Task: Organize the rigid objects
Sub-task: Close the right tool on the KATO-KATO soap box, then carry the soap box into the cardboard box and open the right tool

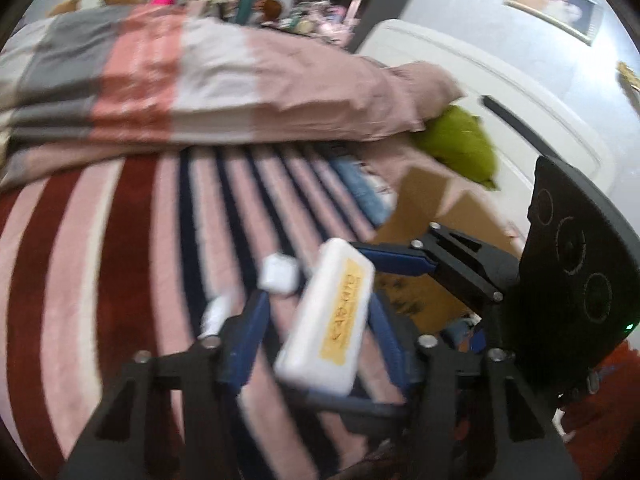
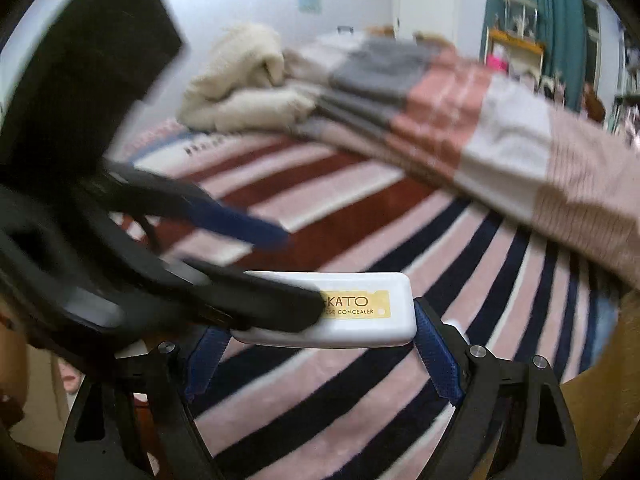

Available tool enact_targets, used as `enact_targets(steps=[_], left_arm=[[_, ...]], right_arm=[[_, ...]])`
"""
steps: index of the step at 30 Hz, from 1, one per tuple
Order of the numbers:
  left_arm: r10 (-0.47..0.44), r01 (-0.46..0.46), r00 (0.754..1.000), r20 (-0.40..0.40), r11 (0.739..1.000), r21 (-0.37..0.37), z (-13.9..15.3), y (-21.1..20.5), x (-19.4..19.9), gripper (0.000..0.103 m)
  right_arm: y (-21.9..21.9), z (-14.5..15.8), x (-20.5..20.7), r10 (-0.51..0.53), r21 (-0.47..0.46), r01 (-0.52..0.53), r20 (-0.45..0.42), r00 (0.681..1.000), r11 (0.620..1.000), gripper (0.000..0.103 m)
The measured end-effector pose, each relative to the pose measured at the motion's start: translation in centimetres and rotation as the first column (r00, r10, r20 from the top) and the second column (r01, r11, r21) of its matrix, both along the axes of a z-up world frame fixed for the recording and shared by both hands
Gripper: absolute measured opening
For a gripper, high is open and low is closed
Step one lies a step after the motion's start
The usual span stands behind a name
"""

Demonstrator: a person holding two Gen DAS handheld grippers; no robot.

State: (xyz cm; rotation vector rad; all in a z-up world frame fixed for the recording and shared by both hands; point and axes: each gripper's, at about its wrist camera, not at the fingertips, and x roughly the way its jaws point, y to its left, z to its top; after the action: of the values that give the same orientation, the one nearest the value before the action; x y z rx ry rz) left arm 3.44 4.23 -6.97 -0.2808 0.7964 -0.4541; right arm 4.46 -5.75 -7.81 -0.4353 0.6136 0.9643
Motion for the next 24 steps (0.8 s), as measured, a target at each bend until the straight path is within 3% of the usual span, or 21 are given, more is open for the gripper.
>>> enact_targets(steps=[5,11,18,24], left_arm=[[-0.096,0.094,0.994,0.057,0.995,0.037,3.4,-4.9,1.5,0.039],[-0.200,0.195,0.978,0.060,0.977,0.082,5.1,-11.7,4.5,0.039],[-0.311,0.311,0.950,-0.015,0.945,0.101,3.8,-19.2,9.0,0.038],[-0.348,0.356,0.932,-0.099,0.931,0.082,2.2,-22.1,11.8,0.038]], right_arm=[[-3.7,3.5,-0.3,-0.048,0.031,0.046,0.062,0.997,0.998,0.085],[-9.7,5.4,1.5,-0.140,0.027,0.139,0.081,0.987,0.990,0.084],[-16.4,5.0,4.7,-0.258,-0.046,0.259,0.033,0.966,0.965,0.085],[-19.2,3.5,7.4,-0.329,-0.128,0.321,-0.050,0.943,0.939,0.085]])
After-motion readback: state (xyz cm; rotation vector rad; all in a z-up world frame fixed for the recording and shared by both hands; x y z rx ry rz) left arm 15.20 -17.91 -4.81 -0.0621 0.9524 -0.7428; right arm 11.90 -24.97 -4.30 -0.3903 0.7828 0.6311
